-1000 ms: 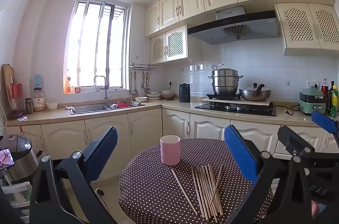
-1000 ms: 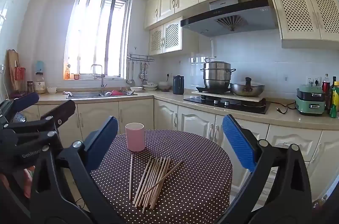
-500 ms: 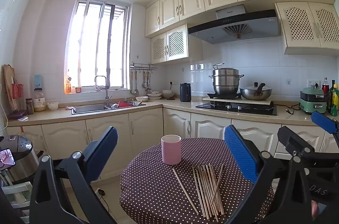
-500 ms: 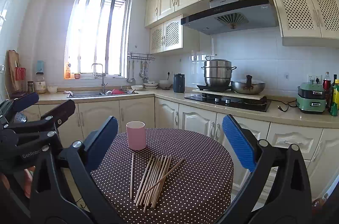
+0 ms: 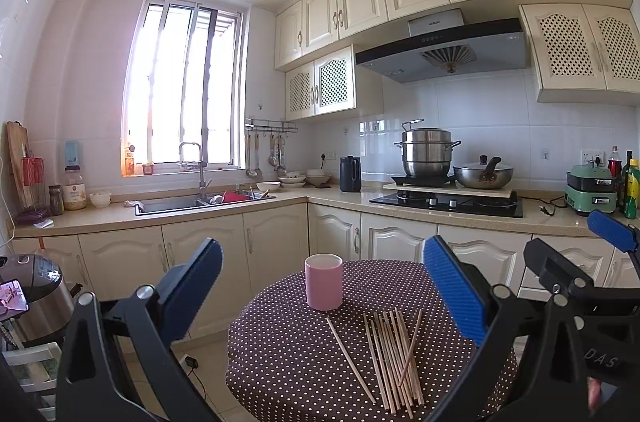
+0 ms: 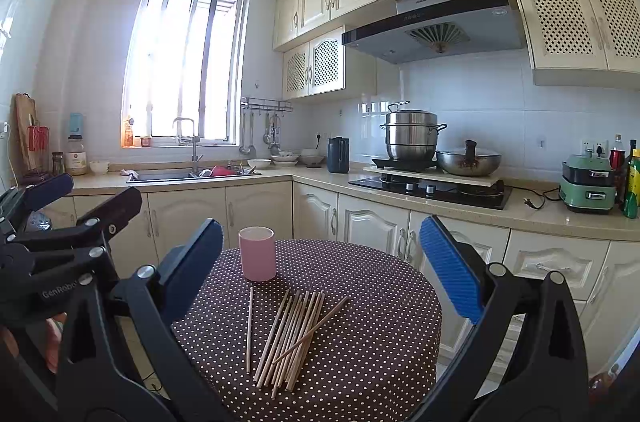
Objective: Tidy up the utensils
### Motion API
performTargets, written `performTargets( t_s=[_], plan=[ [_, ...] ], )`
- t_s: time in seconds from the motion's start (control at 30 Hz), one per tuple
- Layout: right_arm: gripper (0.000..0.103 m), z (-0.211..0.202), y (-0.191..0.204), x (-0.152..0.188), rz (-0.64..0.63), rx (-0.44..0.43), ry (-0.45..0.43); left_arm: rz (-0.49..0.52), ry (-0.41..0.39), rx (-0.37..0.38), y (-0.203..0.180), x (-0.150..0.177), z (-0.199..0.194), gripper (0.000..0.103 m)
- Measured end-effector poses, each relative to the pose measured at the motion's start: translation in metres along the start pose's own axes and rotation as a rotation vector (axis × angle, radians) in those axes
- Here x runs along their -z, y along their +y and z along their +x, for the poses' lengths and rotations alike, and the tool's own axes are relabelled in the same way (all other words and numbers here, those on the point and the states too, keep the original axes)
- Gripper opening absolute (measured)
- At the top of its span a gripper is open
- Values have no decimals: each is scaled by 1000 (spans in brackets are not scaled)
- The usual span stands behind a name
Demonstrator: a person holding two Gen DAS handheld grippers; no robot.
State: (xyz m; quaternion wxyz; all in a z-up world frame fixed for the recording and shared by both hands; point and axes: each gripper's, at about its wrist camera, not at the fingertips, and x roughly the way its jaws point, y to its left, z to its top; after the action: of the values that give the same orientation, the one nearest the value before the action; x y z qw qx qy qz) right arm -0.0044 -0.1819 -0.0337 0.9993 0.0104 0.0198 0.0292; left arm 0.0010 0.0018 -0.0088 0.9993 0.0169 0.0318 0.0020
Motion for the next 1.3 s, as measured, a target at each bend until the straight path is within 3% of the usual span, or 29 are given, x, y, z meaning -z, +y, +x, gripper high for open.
performTargets(
  t_s=[1.3],
  plan=[
    [97, 3, 5, 1, -1, -3, 8, 0, 2, -2, 8, -4, -1, 99]
  ],
)
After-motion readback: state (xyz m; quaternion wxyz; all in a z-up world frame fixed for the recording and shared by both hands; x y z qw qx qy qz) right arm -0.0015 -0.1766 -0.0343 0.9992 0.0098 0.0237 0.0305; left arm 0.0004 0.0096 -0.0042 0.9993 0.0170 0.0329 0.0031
